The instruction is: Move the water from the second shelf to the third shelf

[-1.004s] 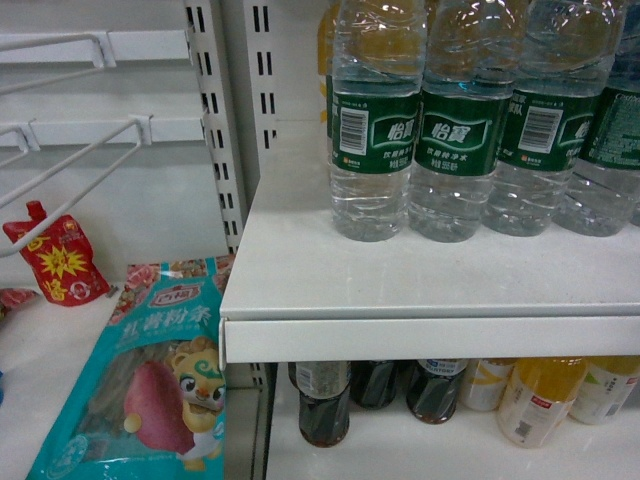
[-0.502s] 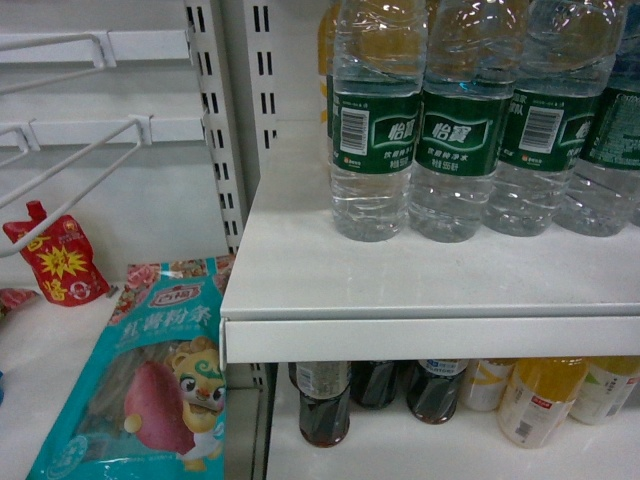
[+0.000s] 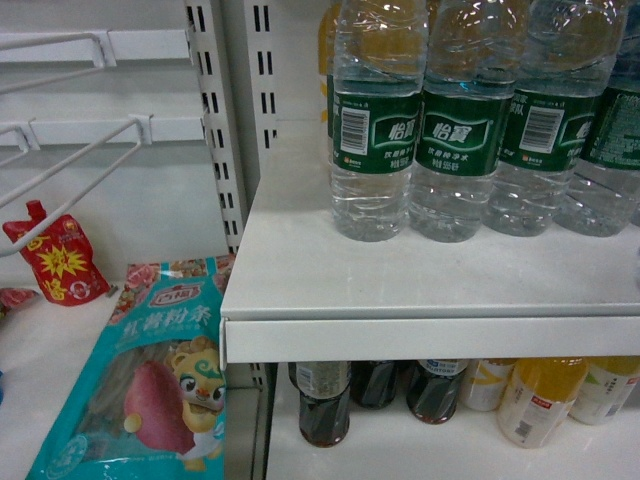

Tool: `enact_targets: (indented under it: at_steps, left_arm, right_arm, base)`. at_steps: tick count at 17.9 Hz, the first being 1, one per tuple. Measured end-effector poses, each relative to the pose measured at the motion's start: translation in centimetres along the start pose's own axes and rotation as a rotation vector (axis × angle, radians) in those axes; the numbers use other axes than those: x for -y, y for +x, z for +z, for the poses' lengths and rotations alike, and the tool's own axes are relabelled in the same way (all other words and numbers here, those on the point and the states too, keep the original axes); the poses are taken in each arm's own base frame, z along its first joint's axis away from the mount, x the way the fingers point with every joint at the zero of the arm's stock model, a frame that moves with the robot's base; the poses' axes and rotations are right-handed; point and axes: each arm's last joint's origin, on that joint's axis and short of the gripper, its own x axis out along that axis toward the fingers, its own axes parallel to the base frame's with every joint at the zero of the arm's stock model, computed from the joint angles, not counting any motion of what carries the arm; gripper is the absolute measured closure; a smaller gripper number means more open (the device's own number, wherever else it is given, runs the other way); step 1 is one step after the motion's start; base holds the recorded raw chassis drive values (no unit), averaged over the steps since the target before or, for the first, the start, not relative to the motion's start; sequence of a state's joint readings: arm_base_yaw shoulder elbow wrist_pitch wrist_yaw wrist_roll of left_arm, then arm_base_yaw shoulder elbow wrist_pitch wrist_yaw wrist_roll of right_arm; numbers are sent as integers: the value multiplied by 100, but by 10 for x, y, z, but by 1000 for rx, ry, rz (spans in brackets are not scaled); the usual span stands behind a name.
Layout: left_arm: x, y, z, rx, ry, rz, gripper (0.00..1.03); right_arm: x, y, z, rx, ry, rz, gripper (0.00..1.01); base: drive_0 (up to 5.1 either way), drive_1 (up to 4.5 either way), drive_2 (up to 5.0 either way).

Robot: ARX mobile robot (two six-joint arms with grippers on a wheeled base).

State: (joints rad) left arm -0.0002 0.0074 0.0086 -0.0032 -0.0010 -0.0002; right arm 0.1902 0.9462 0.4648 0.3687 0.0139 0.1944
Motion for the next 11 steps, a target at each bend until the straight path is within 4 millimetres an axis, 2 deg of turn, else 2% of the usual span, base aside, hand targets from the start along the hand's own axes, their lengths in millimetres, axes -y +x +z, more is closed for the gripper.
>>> enact_targets:
  at_steps: [5,11]
  left_arm:
    - [0,0,0,0,0,0,5]
    - [0,0,0,0,0,0,5]
  right_arm:
    - [1,32,-18,-36,-38,9,58]
    - [-10,61,-25,-25,-84,47,58]
  base:
    - [0,0,0]
    - [0,0,0]
